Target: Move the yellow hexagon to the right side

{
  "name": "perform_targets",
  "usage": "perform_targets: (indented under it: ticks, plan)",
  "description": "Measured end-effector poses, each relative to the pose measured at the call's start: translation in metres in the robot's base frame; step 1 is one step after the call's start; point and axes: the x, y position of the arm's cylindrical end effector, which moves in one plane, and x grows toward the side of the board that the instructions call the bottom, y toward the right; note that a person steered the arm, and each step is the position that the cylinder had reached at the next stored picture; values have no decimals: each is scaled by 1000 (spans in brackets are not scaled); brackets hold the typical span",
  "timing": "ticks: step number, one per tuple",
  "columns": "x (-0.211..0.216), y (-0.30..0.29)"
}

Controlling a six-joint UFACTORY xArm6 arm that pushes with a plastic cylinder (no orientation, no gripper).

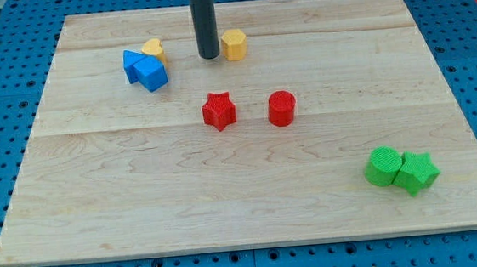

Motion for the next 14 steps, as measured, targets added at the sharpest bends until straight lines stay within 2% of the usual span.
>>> perform_targets:
  ticks: [2,3,5,9,10,12,14]
  plan:
    - [-15,1]
    - [-31,-17]
    - [-33,-10]
    - [-33,74]
    - [-35,72]
    - [-33,26]
    - [-19,21]
